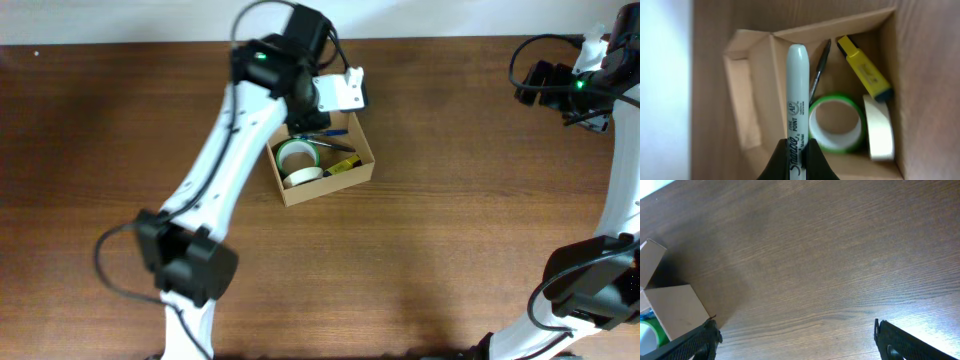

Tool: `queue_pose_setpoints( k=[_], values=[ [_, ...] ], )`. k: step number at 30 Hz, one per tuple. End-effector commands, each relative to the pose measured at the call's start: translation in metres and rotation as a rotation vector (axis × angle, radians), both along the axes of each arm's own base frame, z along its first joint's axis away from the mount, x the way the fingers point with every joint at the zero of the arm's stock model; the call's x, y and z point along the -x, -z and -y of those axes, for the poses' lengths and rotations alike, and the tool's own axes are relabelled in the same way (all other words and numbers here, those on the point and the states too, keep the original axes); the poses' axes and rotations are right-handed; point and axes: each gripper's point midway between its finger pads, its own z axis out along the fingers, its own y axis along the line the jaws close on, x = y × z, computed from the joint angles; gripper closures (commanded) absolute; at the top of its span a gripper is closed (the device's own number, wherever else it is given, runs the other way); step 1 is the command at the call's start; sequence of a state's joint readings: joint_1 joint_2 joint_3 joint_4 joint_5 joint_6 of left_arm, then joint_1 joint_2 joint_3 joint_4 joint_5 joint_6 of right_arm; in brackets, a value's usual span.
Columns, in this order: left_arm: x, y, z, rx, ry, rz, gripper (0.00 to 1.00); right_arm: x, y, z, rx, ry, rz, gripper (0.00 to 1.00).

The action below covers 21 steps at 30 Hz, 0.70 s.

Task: Pack container
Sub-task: 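Carry the black marker over the box and drop it in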

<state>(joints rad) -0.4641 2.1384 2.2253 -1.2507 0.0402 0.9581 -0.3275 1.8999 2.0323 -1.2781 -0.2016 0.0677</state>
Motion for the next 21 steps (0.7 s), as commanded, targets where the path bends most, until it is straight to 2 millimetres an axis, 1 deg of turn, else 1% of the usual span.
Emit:
queue_pose_setpoints(
  k=[1,2,4,7,12,16,19,21],
  values=[
    [-0.014,0.042,-0.005,-0.052,-0.103,-0.052,0.98,0.001,-0.007,0.001,0.001,0.003,0.018,0.01],
    [-0.016,0.053,-0.005,-0.058,-0.115,-0.07,0.98,0.001,-0.007,0.001,0.001,0.003,0.018,0.01],
    [-0.018,0.067,-0.003,-0.062,-0.116,-0.089,0.99,0.001,-0.007,0.001,0.001,0.004,0.018,0.01],
    [-0.023,0.078,0.004,-0.03,-0.147,-0.106,0.99,0.001,-0.007,0.001,0.001,0.004,0.018,0.01],
    [-0.022,0.099,0.004,-0.044,-0.163,-0.145,0.99,0.001,-0.007,0.001,0.001,0.003,0.018,0.01],
    [-0.023,0.101,0.005,-0.044,-0.165,-0.146,0.98,0.001,-0.007,0.001,0.001,0.003,0.018,0.01],
    [-0.023,0.101,0.005,-0.043,-0.167,-0.145,0.93,0.001,-0.007,0.001,0.001,0.004,0.018,0.01],
    [-0.023,0.101,0.005,-0.043,-0.168,-0.146,0.87,0.001,-0.007,0.001,0.001,0.003,0.018,0.01]
  ],
)
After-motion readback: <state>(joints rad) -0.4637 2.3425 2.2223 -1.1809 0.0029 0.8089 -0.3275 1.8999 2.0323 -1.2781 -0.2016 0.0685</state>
